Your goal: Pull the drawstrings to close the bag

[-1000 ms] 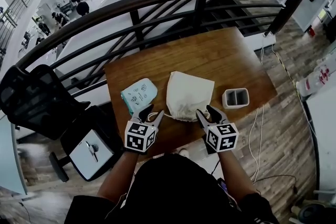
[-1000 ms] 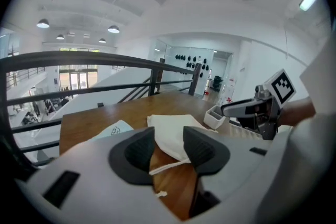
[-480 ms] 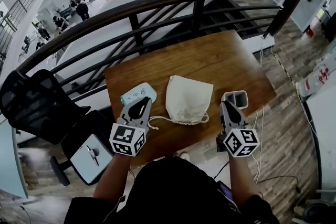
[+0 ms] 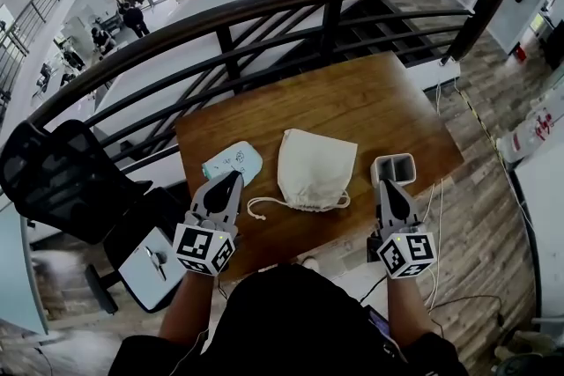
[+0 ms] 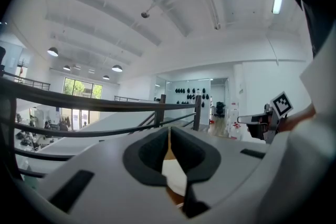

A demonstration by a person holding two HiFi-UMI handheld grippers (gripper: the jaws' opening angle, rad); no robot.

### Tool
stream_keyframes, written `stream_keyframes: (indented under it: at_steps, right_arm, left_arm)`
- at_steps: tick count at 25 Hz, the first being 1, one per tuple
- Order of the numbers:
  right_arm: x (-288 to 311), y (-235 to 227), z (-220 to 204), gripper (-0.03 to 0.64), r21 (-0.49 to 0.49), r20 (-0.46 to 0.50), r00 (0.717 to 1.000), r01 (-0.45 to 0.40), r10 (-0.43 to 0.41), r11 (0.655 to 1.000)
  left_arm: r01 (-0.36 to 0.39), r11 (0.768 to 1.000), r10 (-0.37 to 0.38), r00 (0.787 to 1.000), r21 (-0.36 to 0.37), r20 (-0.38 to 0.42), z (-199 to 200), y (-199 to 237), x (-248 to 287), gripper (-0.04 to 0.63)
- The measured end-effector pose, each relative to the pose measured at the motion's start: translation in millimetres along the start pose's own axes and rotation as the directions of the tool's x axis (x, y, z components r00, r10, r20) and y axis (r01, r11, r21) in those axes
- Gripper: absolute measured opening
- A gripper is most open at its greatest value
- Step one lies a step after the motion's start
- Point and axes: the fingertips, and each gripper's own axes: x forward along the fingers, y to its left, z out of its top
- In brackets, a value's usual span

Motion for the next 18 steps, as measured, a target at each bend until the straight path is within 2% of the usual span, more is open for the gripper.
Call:
stream_keyframes:
  at_steps: [18]
  right_arm:
    - [7, 15, -8, -0.008, 0.008, -0.028, 0.998, -0.056, 0.056, 0.998]
  left_arm:
    - [0.034, 0.999, -0.034, 0.999, -0.011, -0.038, -12, -11, 0, 0.026]
